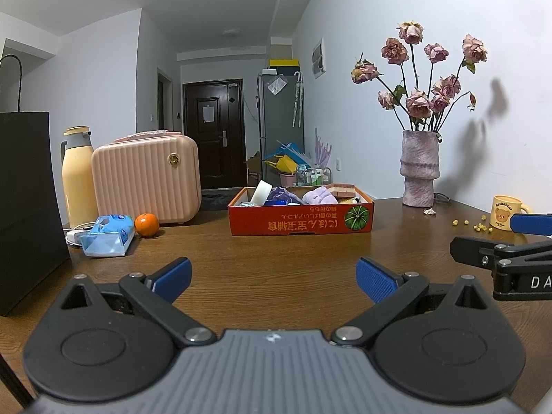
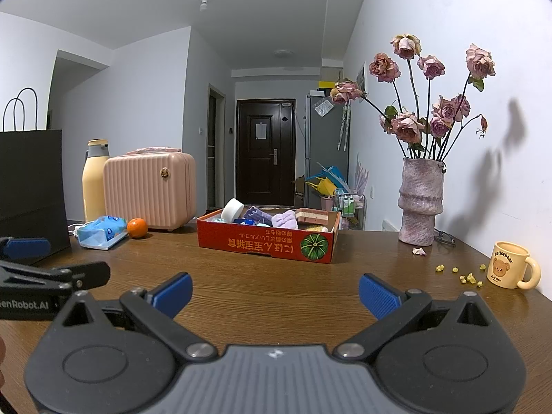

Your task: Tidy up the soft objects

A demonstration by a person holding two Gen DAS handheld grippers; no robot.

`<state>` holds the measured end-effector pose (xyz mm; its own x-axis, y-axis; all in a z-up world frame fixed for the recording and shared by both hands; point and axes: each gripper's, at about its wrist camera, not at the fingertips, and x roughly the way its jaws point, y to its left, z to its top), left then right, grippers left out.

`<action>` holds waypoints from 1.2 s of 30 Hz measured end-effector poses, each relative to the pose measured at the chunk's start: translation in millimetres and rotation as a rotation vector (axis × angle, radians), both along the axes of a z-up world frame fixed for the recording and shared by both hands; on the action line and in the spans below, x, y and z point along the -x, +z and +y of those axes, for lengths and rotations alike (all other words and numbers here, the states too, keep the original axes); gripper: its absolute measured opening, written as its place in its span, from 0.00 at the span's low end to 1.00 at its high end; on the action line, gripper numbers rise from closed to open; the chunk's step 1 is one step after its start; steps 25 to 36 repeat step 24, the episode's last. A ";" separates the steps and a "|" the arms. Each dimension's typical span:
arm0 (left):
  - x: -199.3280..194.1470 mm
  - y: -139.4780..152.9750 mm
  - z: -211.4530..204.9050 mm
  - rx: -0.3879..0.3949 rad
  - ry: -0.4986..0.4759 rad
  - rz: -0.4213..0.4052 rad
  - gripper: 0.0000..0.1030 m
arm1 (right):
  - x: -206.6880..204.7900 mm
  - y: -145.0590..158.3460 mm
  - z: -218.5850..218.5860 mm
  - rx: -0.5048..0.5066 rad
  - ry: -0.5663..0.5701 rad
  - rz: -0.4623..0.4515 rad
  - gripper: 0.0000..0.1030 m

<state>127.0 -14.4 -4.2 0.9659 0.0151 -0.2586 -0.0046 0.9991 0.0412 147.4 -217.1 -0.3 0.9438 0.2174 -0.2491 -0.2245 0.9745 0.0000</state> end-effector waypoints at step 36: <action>-0.4 -4.1 1.7 0.013 -0.014 0.007 1.00 | 0.3 -0.9 0.5 0.001 0.000 0.000 1.00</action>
